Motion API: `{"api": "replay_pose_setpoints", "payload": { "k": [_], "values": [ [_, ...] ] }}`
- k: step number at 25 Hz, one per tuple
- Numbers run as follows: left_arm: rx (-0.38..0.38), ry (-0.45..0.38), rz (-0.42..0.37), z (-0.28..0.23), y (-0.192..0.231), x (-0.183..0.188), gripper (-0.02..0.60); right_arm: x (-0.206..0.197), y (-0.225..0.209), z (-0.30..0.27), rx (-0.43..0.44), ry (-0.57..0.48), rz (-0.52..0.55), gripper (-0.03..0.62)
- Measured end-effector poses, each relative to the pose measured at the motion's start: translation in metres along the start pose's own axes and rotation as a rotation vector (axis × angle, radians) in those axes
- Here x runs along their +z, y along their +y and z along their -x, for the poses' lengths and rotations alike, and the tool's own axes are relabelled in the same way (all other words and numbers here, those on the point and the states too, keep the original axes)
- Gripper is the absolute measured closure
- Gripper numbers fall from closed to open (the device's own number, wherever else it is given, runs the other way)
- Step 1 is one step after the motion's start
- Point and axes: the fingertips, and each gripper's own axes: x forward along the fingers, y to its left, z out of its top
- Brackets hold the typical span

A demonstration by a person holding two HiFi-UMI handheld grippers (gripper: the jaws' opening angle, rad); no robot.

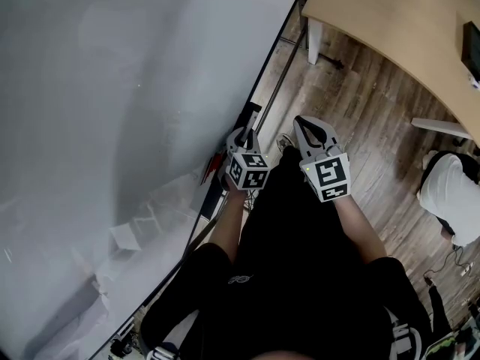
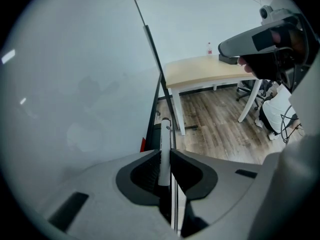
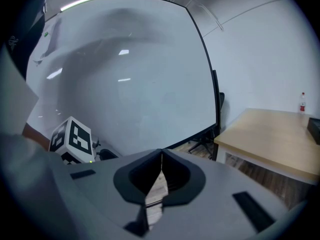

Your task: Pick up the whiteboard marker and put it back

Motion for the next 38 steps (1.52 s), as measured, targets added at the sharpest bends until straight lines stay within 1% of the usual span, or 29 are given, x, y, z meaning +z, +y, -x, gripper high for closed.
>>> {"api": "replay_pose_setpoints", "payload": {
  "k": [3,7,12,20,30,38],
  "values": [
    [-0.012,0.002,0.015,-0.003,0.000,-0.002,0.512,0.000,0.000,0.000,0.000,0.002,0.003,0.591],
    [-0.019,0.011,0.010,-0.006,-0.002,-0.005,0.513,0.000,0.001,-0.001,-0.001,0.002,0.006,0.591],
    [-0.012,0.017,0.015,-0.007,-0.002,-0.004,0.513,0.001,0.001,0.001,-0.004,0.002,0.006,0.591],
    [-0.037,0.019,0.065,-0.008,-0.002,-0.006,0.512,0.002,0.000,0.004,-0.007,0.004,0.013,0.592],
    [-0.022,0.032,0.076,-0.007,-0.001,-0.007,0.511,0.007,0.004,0.008,0.005,0.003,0.033,0.591],
    [0.015,0.012,0.095,0.004,0.006,-0.002,0.480,0.010,0.002,0.014,0.003,-0.008,0.039,0.591]
  ]
}}
